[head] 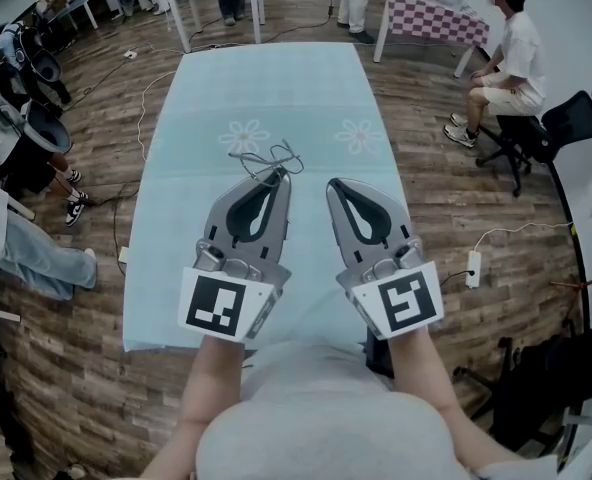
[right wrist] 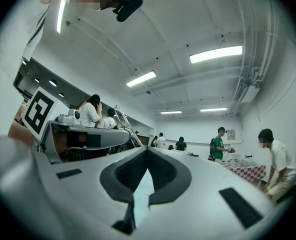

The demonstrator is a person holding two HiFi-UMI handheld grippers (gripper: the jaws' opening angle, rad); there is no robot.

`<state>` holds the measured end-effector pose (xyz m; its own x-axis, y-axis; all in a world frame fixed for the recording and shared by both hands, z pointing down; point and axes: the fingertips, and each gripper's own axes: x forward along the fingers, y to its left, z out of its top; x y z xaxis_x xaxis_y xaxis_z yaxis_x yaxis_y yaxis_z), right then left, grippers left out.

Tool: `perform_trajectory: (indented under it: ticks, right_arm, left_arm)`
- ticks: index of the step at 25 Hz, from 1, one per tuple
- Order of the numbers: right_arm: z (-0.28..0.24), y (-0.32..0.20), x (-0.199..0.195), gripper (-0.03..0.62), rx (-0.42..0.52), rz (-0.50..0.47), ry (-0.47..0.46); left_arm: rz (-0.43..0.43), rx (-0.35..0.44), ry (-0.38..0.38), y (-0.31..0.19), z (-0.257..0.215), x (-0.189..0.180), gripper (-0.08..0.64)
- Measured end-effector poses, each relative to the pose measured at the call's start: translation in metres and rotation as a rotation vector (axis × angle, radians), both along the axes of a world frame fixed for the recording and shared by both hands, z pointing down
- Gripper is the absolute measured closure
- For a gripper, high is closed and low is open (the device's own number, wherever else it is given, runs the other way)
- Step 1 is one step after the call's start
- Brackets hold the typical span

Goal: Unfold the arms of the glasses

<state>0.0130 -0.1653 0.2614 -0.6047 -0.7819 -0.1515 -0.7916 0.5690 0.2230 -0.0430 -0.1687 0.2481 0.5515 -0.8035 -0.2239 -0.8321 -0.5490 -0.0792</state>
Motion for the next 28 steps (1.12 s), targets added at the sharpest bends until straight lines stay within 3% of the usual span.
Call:
perform_trajectory:
  ticks: [11, 23, 28]
  right_arm:
    - [0.005, -0.001, 0.003, 0.584, -0.008, 0.015, 0.019]
    - [0.012, -0.008, -0.001, 0.584, -0.037, 0.008, 0.043]
    - [0.014, -0.007, -0.001, 0.584, -0.042, 0.006, 0.042]
  left_arm:
    - [0.079, -0.111, 0.115, -0.004, 0.009, -0.004, 0.551]
    - [0.127, -0.219, 0.164, -0.009, 0.018, -0.005, 0.551]
    - [0.142, -0.255, 0.15, -0.009, 0.023, -0.004, 0.551]
